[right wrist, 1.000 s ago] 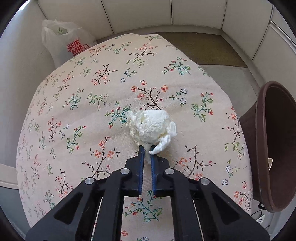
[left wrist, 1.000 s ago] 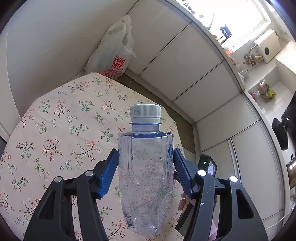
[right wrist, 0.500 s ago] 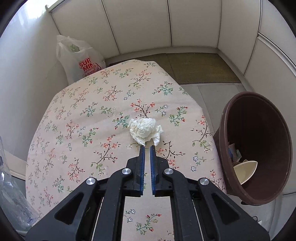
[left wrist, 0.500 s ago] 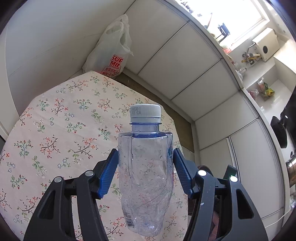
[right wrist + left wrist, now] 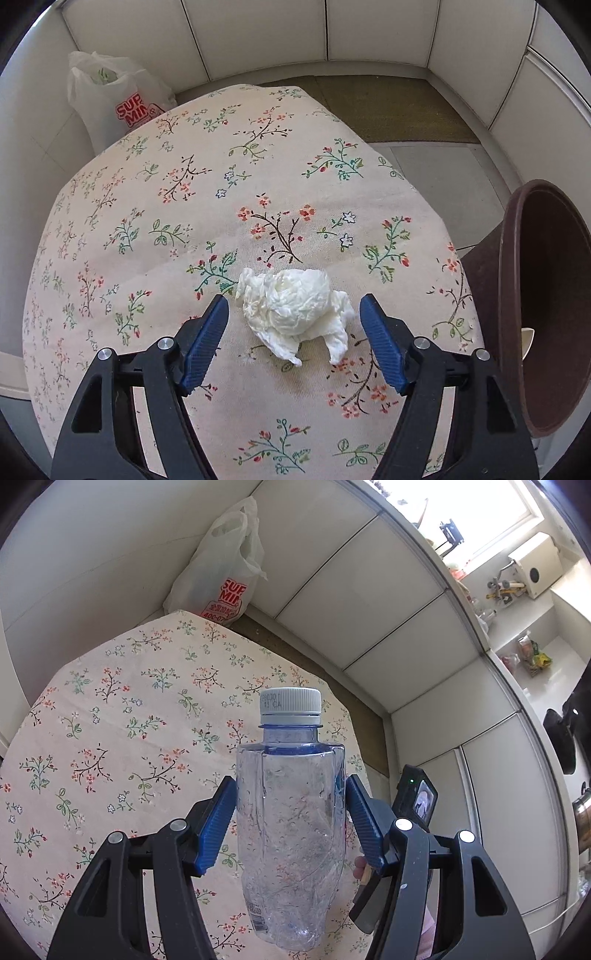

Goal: Collect trash
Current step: 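Carry the tissue and bottle over the brown bin and open both tools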

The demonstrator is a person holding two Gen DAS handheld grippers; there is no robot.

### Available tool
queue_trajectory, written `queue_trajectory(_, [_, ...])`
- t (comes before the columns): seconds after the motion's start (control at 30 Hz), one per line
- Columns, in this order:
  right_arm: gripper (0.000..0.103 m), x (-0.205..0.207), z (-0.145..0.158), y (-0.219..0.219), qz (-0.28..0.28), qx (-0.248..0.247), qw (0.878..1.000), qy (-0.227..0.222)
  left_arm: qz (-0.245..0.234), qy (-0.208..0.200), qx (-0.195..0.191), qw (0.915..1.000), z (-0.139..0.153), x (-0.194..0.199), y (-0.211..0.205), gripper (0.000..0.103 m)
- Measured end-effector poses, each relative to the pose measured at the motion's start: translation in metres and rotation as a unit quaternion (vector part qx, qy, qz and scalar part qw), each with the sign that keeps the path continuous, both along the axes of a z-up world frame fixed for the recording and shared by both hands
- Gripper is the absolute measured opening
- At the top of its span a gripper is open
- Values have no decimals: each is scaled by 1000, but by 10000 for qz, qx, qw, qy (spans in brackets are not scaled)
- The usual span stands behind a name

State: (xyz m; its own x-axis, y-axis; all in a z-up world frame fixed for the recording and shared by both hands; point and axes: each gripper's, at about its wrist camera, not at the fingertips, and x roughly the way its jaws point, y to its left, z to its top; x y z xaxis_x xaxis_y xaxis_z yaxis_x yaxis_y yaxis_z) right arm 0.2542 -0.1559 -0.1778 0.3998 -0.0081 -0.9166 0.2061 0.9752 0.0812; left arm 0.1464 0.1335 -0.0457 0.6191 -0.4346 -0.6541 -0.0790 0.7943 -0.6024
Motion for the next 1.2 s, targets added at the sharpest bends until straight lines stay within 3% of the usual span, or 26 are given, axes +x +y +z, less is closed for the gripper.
queue_trajectory(0.03, [65, 2, -2, 1, 23, -24, 10000, 15, -9, 8, 21, 10000, 0, 0, -1, 60])
queue_trajectory(0.1, [41, 4, -6, 5, 149, -73, 9998, 65, -17, 11, 52, 10000, 0, 0, -2, 60])
queue_trajectory(0.2, [31, -1, -1, 8, 302, -132, 9994, -124, -10, 9, 56, 10000, 1, -1, -2, 60])
queue_trajectory(0.47, [29, -27, 17, 0, 331, 92, 9990, -290, -44, -70, 75, 9999, 5, -5, -4, 60])
queue_trajectory(0.8, [29, -96, 74, -44, 234, 201, 9954, -909, -118, -168, 62, 9998, 9, -8, -7, 60])
queue_trajectory(0.97, [30, -135, 102, -101, -365, 254, 9909, -1270, -151, -199, 90, 9996, 9, -9, -10, 60])
queue_trajectory(1.07, [30, -157, 115, -141, -979, 522, 9813, -1570, -192, -213, 143, 9995, 9, -9, -15, 60])
queue_trajectory(1.2, [31, -172, 123, -176, -1509, 473, 9694, -1876, -317, -239, 241, 9989, 6, -12, -31, 60])
